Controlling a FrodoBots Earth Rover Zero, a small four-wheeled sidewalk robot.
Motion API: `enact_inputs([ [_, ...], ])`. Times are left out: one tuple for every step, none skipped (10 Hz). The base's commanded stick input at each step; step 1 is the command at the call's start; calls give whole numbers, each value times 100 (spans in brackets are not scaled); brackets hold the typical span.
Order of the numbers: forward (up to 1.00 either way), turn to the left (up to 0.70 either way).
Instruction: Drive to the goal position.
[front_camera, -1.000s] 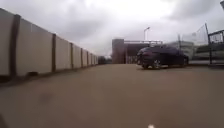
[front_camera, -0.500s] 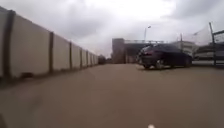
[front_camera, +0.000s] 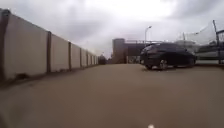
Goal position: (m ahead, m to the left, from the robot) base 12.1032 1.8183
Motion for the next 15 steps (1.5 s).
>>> enact_inputs([
  [70, 0],
  [70, 0],
  [70, 0],
  [70, 0],
  [70, 0],
  [70, 0],
  [70, 0],
  [70, 0],
  [70, 0],
  [70, 0],
  [70, 0],
  [70, 0],
  [70, 0],
  [70, 0],
  [70, 0],
])
